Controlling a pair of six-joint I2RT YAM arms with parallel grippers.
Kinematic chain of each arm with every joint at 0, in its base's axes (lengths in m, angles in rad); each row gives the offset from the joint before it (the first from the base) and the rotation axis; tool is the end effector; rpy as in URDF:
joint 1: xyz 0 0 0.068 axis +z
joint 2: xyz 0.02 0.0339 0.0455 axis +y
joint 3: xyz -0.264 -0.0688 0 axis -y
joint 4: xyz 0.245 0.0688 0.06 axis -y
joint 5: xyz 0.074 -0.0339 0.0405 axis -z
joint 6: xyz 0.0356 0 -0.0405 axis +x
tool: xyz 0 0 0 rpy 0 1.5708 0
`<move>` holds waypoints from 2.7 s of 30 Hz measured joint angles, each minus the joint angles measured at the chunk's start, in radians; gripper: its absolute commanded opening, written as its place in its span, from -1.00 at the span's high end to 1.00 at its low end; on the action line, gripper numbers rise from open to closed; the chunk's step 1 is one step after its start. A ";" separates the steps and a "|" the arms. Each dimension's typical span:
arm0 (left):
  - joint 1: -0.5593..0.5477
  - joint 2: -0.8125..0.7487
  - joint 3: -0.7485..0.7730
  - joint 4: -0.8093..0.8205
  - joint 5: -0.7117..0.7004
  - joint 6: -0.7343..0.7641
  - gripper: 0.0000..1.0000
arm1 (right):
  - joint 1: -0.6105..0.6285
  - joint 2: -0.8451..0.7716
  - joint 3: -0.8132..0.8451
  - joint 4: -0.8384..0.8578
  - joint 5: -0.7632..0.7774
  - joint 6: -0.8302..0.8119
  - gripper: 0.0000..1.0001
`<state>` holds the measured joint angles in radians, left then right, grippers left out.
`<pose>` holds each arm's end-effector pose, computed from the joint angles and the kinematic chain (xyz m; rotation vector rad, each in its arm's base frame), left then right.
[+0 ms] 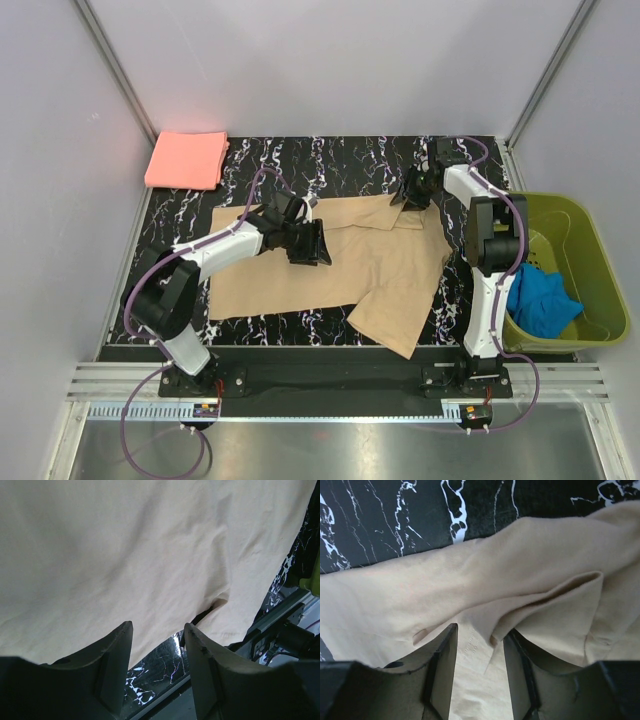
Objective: Fold and stack the t-shirts
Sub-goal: Fold the tshirt
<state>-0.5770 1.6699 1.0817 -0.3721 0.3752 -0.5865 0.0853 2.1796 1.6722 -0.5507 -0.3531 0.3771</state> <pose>0.2817 -0.1989 0.2024 0.1483 2.6944 -0.8936 0.4642 0.0520 0.1699 0.2633 2.6461 0.6208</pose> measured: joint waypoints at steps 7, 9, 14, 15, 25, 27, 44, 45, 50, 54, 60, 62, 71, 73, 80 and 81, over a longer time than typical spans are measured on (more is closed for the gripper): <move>0.000 0.000 0.000 0.000 0.000 0.000 -0.01 | 0.000 0.014 0.007 0.012 -0.011 0.000 0.07; 0.000 0.000 0.000 -0.001 0.000 0.001 -0.01 | 0.000 0.014 0.007 0.015 -0.017 0.000 0.10; 0.000 -0.005 -0.009 -0.002 0.000 0.001 0.00 | 0.000 0.013 -0.008 0.038 -0.034 0.000 0.30; 0.000 -0.006 -0.010 -0.004 0.000 0.001 -0.01 | 0.000 0.013 -0.014 0.038 -0.034 0.002 0.47; 0.000 -0.006 -0.010 -0.020 0.000 0.010 -0.01 | 0.002 0.000 -0.036 0.051 -0.032 0.129 1.00; 0.000 -0.006 -0.010 -0.013 0.007 0.007 -0.03 | 0.002 -0.028 -0.056 0.041 -0.019 0.197 1.00; -0.084 0.280 0.175 0.414 -0.146 -0.113 -0.03 | 0.003 -0.098 -0.030 -0.209 0.046 0.642 1.00; -0.091 0.298 0.195 0.426 -0.159 -0.104 -0.02 | 0.003 -0.088 -0.019 -0.212 0.045 0.649 1.00; -0.133 0.357 0.285 0.430 -0.234 -0.047 -0.03 | 0.003 -0.040 0.014 -0.226 0.045 0.670 1.00; -0.185 0.425 0.418 0.380 -0.330 0.016 -0.07 | 0.003 -0.029 0.019 -0.233 0.036 0.689 1.00; -0.261 0.461 0.489 0.318 -0.429 0.061 -0.07 | 0.003 -0.030 0.016 -0.228 0.011 0.754 1.00; -0.268 0.461 0.489 0.305 -0.429 0.073 -0.22 | 0.003 -0.036 0.002 -0.223 0.011 0.774 1.00; -0.273 0.513 0.566 0.261 -0.521 0.130 -0.30 | 0.003 -0.085 -0.065 -0.212 0.011 0.863 1.00; -0.279 0.531 0.582 0.254 -0.554 0.137 -0.29 | 0.003 -0.095 -0.072 -0.209 0.010 0.876 1.00; -0.288 0.586 0.600 0.245 -0.611 0.149 -0.28 | 0.003 -0.104 -0.077 -0.202 -0.007 0.897 1.00; -0.288 0.594 0.603 0.245 -0.618 0.150 -0.28 | 0.003 -0.104 -0.077 -0.201 -0.008 0.900 1.00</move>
<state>-0.8650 2.2642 1.6852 -0.1272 -0.2424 -0.4370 0.0887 2.0758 1.5948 -0.7521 -0.3614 1.2774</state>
